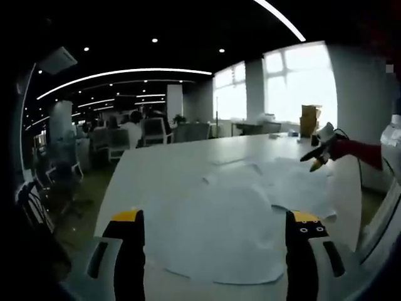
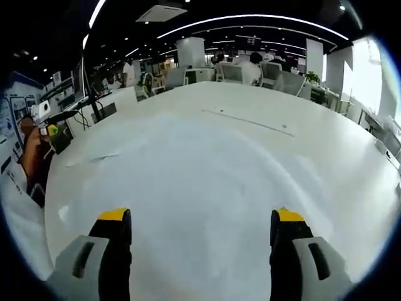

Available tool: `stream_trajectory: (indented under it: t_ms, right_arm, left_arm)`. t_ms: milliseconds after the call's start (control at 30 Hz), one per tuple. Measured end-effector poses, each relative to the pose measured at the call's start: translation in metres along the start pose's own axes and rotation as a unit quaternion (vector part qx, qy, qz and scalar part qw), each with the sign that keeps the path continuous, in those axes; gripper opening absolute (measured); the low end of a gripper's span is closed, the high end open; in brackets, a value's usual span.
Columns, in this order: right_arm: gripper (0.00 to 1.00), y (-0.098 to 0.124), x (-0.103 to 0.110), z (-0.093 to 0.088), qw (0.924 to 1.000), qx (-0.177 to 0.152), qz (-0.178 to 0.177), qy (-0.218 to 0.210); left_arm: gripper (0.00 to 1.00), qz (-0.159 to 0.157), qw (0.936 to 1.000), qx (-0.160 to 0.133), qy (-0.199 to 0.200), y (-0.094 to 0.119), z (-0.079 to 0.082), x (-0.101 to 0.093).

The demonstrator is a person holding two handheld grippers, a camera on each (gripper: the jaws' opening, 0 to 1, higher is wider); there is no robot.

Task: Organize the stack of printing papers by aligning and flattening the scattered papers on the table

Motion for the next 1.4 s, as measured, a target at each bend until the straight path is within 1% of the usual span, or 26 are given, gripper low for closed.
stream_trajectory:
  t_ms: [133,367,667,867,1000,1233,1367,1400]
  right_arm:
    - [0.87,-0.001,-0.002,0.001,1.0000,-0.002,-0.001,-0.002]
    - [0.87,-0.004,-0.002,0.002,1.0000,-0.005,0.002,-0.002]
    - [0.86,-0.006,-0.003,0.007,0.9998,-0.019,0.004,-0.010]
    - [0.86,-0.010,0.000,0.008,0.9998,-0.017,0.008,-0.006]
    - [0.86,-0.011,0.001,0.012,0.9996,-0.026,0.012,-0.007]
    - [0.87,-0.017,-0.001,0.014,0.9994,-0.030,0.011,-0.009]
    - [0.86,-0.017,-0.002,0.016,0.9988,-0.040,0.015,-0.026]
    - [0.86,-0.017,-0.002,0.016,0.9988,-0.040,0.017,-0.024]
  left_arm:
    - [0.96,-0.001,1.0000,-0.001,-0.002,-0.001,0.001,-0.001]
    - [0.95,0.002,1.0000,0.004,-0.002,0.000,0.000,-0.002]
    - [0.95,0.001,1.0000,0.001,-0.001,0.001,0.000,-0.001]
    - [0.95,0.003,1.0000,-0.002,0.003,0.002,-0.001,0.001]
    - [0.95,0.007,1.0000,-0.004,0.006,0.003,-0.002,0.002]
    - [0.95,0.007,0.9999,-0.006,0.005,0.004,-0.004,0.002]
    - [0.95,0.009,0.9999,-0.006,0.007,0.005,-0.005,0.003]
    - [0.95,0.010,0.9999,-0.006,0.008,0.005,-0.005,0.003]
Point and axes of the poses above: the point that each gripper's makers call its tool centre point, and the gripper's own axes: y roughly backward along the fingers, x roughly to its left, z roughly out of its top, the point moved 7 cm from there along y, roughly backward along the fingers, and after that the axes turned 12 degrees about x, right-handed, at the moved point
